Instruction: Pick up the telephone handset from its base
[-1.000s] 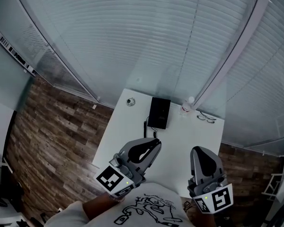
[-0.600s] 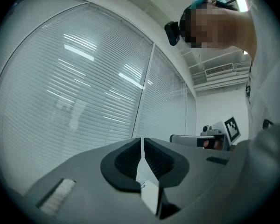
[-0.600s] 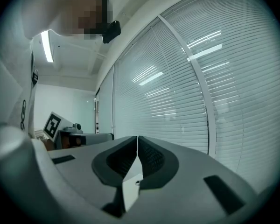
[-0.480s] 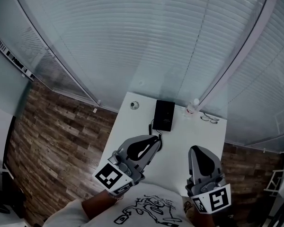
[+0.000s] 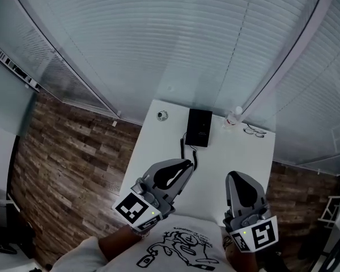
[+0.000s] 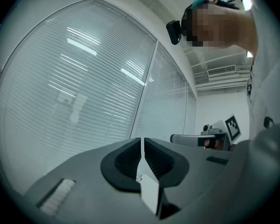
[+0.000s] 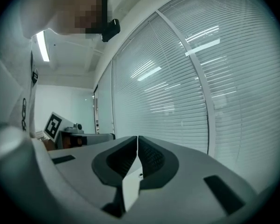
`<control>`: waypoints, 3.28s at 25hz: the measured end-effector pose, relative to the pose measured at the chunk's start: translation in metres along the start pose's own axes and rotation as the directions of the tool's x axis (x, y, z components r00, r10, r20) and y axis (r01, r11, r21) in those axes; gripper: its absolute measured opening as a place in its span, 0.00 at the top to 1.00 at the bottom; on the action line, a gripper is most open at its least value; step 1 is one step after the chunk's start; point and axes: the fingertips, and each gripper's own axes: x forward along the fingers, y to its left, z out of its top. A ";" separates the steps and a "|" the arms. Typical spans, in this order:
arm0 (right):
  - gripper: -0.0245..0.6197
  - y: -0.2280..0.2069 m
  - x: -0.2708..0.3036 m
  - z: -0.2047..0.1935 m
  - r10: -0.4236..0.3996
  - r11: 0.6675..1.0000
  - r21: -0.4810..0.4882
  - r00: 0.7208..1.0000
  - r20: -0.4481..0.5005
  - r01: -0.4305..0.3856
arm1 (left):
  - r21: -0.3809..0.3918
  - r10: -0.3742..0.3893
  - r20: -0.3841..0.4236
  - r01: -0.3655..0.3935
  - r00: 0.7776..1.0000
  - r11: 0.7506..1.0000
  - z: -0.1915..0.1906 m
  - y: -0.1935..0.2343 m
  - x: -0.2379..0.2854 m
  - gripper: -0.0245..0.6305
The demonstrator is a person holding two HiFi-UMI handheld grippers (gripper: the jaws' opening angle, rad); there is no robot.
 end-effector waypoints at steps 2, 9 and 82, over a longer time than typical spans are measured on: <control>0.95 0.001 -0.001 -0.009 -0.001 1.000 -0.003 1.000 -0.022 0.001 | -0.007 0.001 -0.010 -0.001 1.000 1.000 -0.007 0.000 -0.001 0.93; 0.95 0.001 -0.001 -0.056 0.004 0.999 0.034 0.992 -0.124 0.000 | -0.054 0.031 -0.064 -0.035 0.997 0.998 -0.041 0.009 -0.007 0.93; 0.95 -0.108 0.130 -0.261 0.020 0.987 0.154 0.936 -0.350 0.036 | -0.249 0.192 -0.374 -0.298 0.907 0.922 -0.303 0.257 0.133 0.86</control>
